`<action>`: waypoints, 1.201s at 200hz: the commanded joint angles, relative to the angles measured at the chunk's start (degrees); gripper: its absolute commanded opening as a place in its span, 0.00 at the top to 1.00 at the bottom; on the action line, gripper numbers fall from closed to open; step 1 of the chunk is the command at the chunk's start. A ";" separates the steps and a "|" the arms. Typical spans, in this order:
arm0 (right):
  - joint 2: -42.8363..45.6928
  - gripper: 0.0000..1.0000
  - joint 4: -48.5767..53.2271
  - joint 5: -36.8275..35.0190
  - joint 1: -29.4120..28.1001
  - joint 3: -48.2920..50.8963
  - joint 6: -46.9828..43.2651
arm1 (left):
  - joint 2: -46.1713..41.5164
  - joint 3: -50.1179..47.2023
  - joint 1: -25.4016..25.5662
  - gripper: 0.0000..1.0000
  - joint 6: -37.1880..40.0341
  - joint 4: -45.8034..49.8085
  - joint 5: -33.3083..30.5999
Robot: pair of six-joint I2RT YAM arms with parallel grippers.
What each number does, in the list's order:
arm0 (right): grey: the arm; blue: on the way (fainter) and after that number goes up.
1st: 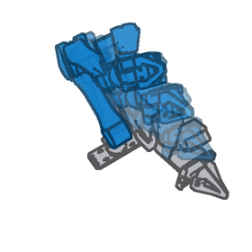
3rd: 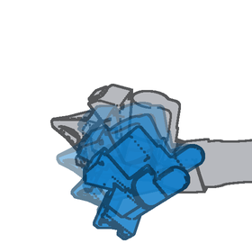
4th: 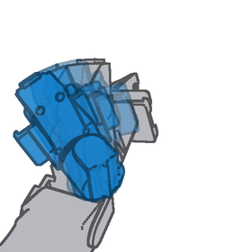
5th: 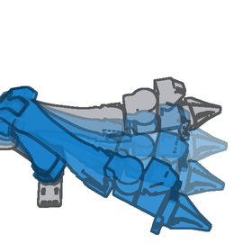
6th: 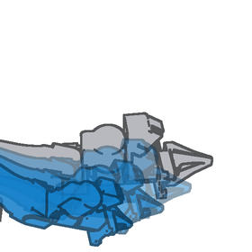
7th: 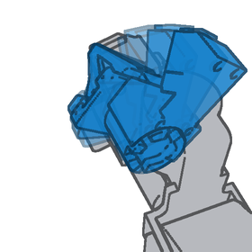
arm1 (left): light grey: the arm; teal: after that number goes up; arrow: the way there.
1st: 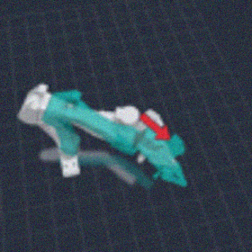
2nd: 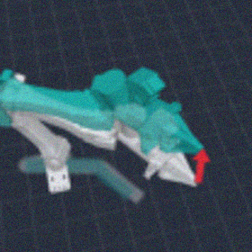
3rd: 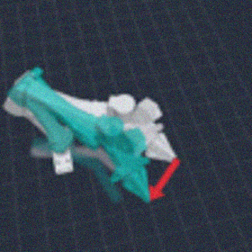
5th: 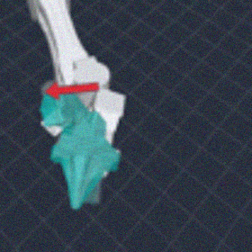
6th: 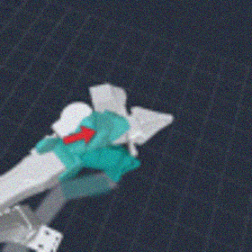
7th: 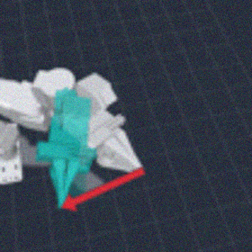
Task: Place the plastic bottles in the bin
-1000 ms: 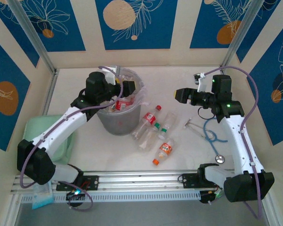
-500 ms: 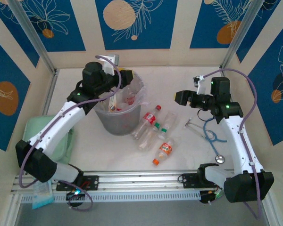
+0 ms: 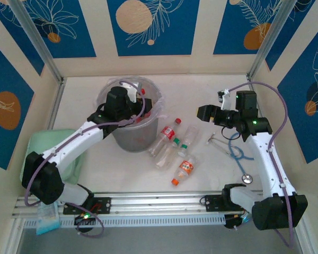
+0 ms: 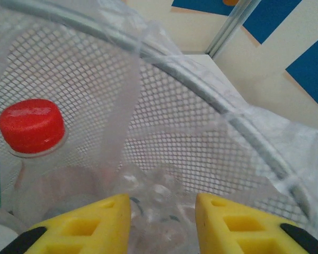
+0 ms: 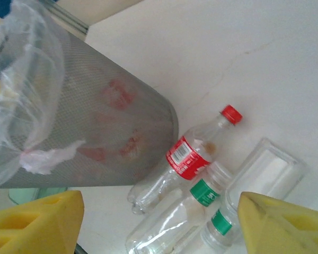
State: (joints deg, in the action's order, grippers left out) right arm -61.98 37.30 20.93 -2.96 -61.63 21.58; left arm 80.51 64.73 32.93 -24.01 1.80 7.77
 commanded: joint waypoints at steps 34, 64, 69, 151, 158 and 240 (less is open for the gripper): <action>-0.29 0.33 7.88 -9.53 -1.58 5.49 4.75 | -2.40 2.62 0.56 0.50 0.76 -1.01 -1.39; -1.68 0.38 6.17 -11.57 -4.16 9.23 6.76 | -3.64 7.74 0.56 0.37 5.11 4.40 -2.12; -1.97 0.39 5.54 -11.61 -4.85 9.68 7.44 | -3.90 8.60 0.56 0.36 5.83 5.42 -2.28; -4.92 0.02 4.51 -12.68 -16.09 21.81 19.81 | -11.11 13.50 0.47 0.20 12.97 16.69 -4.07; -4.74 0.02 3.43 -12.38 -16.64 23.04 21.04 | -11.74 13.26 0.43 0.19 13.27 17.16 -4.16; -9.45 0.15 -3.38 -11.81 -18.75 27.98 25.95 | -15.29 7.96 0.21 0.18 13.25 17.12 -6.43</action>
State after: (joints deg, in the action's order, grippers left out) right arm -70.91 35.07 8.56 -21.41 -34.41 46.17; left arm 66.74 73.67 33.15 -11.62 18.26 2.85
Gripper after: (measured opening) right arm 0.881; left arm 0.825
